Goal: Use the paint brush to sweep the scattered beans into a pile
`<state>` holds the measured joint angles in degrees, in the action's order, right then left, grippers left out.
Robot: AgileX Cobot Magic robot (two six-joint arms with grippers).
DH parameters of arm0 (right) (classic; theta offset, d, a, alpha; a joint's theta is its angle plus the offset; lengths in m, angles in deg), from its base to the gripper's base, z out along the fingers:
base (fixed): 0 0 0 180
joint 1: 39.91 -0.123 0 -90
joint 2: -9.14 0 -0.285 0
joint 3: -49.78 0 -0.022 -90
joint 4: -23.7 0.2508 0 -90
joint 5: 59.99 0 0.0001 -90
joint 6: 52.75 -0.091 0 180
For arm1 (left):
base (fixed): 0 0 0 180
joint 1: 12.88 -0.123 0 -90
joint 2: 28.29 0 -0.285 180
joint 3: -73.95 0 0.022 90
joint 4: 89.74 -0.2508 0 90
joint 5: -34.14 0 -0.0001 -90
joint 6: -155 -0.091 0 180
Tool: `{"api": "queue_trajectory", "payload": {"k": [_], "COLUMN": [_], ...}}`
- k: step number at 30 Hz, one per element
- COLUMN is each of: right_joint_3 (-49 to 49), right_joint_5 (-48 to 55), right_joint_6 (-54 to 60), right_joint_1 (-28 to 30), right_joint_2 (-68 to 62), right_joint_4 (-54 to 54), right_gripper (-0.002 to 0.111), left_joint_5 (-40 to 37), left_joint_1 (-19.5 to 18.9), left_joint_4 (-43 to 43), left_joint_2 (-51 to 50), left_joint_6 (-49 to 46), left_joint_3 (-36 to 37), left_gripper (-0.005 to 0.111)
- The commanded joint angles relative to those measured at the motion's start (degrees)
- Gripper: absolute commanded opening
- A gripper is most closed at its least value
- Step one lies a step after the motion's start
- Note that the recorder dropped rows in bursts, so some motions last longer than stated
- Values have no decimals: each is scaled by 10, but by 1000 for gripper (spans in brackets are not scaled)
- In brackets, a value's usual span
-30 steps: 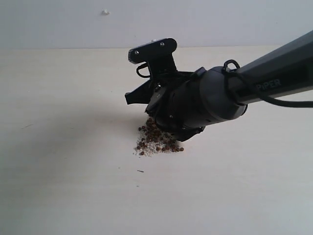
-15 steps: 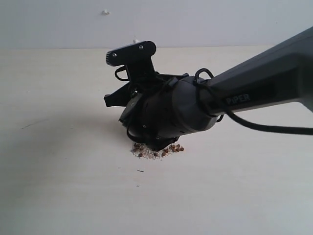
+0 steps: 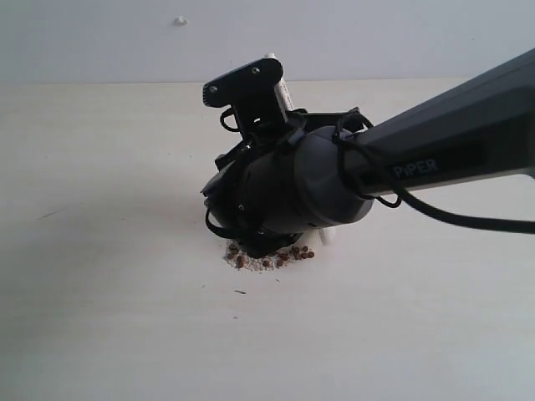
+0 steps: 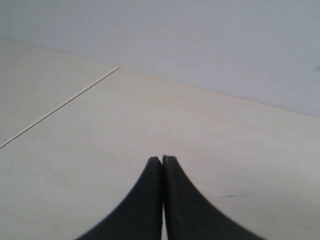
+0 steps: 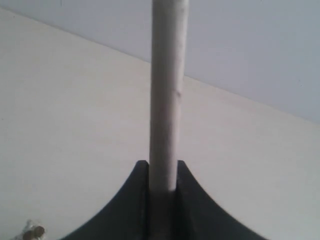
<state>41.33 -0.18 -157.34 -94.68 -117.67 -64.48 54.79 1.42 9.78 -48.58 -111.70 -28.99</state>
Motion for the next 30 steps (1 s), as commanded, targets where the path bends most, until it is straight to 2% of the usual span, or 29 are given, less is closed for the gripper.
{"api": "queue_trajectory", "payload": {"k": [1,3,6,10,16,19,23,30], "right_joint_3": [2,2,-2,-4,-4,-4,-4,-4], "right_joint_5": [10,-3,-109,-182,-179,-154,-65,-59], "right_joint_6": [47,55,54,-37,-121,-112,-87,-87], "right_joint_1": [1,1,1,1,1,1,1,2], "right_joint_2": [2,2,2,2,2,6,22,36], "right_joint_4": [28,48,84,42,19,10,-2,-76], "right_gripper": [0,0,0,0,0,0,0,0], "left_joint_5": [3,3,3,3,3,3,3,3], "left_joint_1": [2,2,2,2,2,2,2,2], "left_joint_4": [-1,-1,-1,-1,-1,-1,-1,-1], "left_joint_2": [3,3,3,3,3,3,3,3], "left_joint_6": [-1,-1,-1,-1,-1,-1,-1,-1], "left_joint_3": [2,2,2,2,2,2,2,2], "left_gripper": [0,0,0,0,0,0,0,0]}}
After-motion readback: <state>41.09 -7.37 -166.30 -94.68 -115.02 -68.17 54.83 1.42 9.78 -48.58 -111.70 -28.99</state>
